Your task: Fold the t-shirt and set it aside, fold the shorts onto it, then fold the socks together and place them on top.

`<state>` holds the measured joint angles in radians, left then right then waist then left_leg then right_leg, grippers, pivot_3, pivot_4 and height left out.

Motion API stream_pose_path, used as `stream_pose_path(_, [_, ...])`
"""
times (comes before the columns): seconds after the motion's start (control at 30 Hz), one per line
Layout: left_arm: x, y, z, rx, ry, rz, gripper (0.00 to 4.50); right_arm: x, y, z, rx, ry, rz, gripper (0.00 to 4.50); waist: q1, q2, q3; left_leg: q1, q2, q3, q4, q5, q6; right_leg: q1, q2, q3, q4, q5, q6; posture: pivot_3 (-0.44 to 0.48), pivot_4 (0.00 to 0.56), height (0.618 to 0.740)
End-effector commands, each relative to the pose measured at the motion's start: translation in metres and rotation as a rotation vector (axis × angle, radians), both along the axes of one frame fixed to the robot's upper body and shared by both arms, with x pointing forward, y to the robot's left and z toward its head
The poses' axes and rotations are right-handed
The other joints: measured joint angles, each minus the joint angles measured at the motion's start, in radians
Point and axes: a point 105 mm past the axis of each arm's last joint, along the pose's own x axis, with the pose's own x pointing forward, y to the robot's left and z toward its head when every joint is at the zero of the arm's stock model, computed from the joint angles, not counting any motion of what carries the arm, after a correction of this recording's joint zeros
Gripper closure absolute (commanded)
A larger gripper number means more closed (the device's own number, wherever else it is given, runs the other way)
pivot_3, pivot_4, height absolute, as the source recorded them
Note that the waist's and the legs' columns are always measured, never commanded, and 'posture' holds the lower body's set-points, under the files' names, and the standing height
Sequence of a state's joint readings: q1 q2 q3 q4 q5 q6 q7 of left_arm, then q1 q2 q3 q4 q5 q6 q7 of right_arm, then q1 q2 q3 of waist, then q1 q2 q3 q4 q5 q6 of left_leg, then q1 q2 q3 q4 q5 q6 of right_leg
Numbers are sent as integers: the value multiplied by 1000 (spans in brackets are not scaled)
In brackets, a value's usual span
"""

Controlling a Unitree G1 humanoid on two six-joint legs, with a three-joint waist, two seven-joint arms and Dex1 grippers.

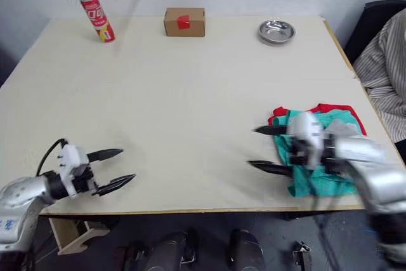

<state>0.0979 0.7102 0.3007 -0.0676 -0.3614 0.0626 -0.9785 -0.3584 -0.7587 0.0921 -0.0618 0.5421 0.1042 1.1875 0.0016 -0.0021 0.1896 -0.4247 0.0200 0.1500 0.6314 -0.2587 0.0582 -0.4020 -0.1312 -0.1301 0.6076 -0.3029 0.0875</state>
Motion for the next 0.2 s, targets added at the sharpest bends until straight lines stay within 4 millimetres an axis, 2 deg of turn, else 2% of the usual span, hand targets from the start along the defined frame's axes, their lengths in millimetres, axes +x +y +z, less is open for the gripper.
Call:
stream_pose_path(0.03, [-2, 8, 7, 53, -79, 40, 0, 7, 9, -27, -76, -98, 83, 29, 7, 0, 0, 0, -1, 0, 1, 0, 1, 1, -1, -1, 0, 0, 0, 0, 150, 740])
stream_pose_path(0.1, [-3, 9, 7, 65, -92, 51, 0, 12, 15, -41, -105, -153, 121, 29, 6, -1, 0, 0, -1, 0, 4, -1, 3, 4, -2, -2, -1, 1, 1, 0, 150, 740])
stream_pose_path(0.2, [-3, 8, 9, 66, -111, 55, 0, 17, 17, -47, -100, -190, 130, 29, -1, -1, 0, 2, -4, 0, 5, -4, 0, 7, -5, -1, 0, 3, 5, 0, 150, 740])
